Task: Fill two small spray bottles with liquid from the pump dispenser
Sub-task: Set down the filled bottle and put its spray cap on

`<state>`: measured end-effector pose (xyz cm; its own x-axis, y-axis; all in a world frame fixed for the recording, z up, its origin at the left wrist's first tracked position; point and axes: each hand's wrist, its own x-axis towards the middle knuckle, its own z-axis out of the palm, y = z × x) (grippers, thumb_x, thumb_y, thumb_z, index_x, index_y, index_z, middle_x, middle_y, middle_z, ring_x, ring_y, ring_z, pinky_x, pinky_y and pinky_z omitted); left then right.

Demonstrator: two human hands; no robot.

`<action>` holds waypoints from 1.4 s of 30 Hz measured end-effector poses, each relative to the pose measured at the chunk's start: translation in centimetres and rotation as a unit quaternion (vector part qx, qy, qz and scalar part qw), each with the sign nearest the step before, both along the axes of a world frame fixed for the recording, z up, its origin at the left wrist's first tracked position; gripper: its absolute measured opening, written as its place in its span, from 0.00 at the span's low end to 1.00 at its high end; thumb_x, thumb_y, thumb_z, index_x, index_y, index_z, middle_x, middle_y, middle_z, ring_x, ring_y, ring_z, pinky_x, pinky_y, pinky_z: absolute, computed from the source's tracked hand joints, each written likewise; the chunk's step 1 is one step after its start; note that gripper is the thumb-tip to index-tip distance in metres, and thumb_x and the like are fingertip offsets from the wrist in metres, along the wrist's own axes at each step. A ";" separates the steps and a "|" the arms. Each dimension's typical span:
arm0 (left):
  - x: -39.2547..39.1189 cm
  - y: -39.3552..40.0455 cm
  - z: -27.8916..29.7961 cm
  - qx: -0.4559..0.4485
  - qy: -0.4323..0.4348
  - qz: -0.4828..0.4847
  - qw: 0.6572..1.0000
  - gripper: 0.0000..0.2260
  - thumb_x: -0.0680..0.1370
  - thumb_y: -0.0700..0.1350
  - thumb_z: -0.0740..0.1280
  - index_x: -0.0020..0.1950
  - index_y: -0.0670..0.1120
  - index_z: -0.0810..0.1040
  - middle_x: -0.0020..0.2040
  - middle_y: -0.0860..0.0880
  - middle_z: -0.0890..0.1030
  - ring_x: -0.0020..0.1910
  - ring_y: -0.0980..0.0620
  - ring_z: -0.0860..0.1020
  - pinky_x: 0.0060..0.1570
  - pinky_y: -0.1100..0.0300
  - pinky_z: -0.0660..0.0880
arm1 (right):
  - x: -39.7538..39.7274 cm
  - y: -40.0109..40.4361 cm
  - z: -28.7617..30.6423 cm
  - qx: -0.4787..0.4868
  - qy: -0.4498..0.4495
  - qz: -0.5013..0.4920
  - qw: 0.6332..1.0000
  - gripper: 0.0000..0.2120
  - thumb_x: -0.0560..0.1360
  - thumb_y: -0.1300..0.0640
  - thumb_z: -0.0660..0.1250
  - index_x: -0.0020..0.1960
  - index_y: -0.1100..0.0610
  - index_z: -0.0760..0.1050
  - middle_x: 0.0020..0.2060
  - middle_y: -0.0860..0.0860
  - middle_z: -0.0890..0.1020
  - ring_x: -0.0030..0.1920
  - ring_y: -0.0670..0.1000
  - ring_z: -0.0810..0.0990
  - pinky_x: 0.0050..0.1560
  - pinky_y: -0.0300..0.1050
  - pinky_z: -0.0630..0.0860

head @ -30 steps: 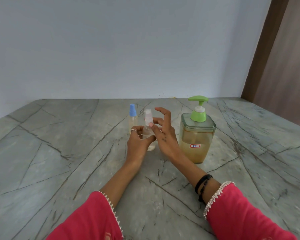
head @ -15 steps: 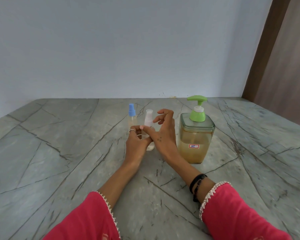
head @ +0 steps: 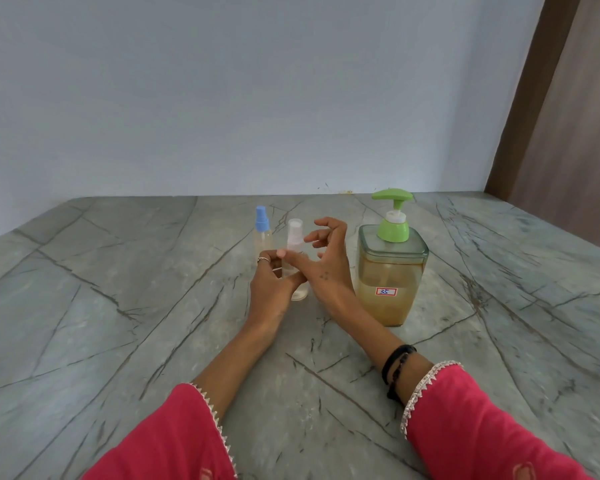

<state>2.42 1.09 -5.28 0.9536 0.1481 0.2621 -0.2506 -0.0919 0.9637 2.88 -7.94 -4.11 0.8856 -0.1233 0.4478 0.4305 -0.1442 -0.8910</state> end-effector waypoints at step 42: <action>0.0 0.1 -0.3 0.006 -0.001 -0.019 1.000 0.15 0.71 0.40 0.72 0.54 0.48 0.72 0.50 0.52 0.79 0.50 0.56 0.77 0.44 0.67 0.73 | 0.1 -0.7 0.3 0.051 0.023 0.040 0.998 0.22 0.73 0.60 0.71 0.58 0.48 0.62 0.48 0.48 0.79 0.47 0.42 0.77 0.49 0.36 0.73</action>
<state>2.40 1.20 -5.55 0.9578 0.1087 0.2661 -0.2566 -0.0940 0.9620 3.02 -8.68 -3.83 0.9136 -0.0950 0.3954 0.3955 -0.0183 -0.9183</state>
